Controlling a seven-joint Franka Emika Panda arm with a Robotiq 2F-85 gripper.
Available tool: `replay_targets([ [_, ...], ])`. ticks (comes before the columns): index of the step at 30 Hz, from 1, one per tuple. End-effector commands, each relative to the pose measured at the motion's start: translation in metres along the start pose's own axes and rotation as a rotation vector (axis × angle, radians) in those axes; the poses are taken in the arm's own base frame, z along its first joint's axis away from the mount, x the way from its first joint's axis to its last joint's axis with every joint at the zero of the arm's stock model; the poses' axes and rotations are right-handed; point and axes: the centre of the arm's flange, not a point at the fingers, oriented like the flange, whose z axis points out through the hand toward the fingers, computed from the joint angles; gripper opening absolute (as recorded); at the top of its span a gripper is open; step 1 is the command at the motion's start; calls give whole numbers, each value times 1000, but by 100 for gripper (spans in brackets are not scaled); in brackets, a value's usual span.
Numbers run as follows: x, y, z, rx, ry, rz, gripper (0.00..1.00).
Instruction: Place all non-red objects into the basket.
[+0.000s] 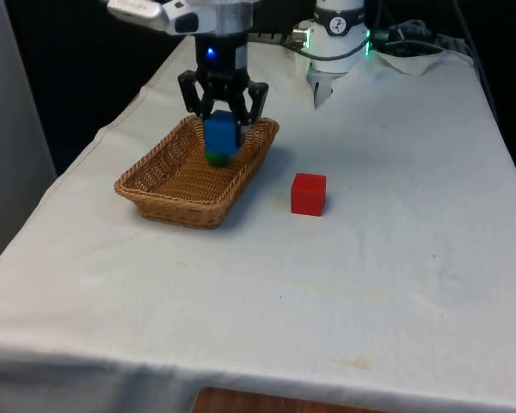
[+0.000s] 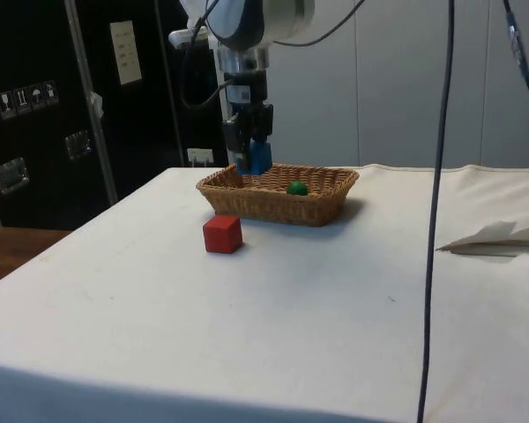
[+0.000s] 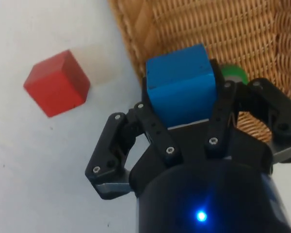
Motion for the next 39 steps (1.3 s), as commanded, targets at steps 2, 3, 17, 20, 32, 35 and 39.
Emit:
replay_targets([
  [2,3,6,3,7,-2,5,3],
  [3,5,8,4,6,-1,7,3],
  [17,24,39,27,-23,-1,30,3],
  [20,27,41,33,-27,0,33,3],
  [32,27,49,65,-33,-18,54,3],
  [35,27,51,65,-32,-19,55,3],
  [39,27,52,65,-31,-19,55,24],
])
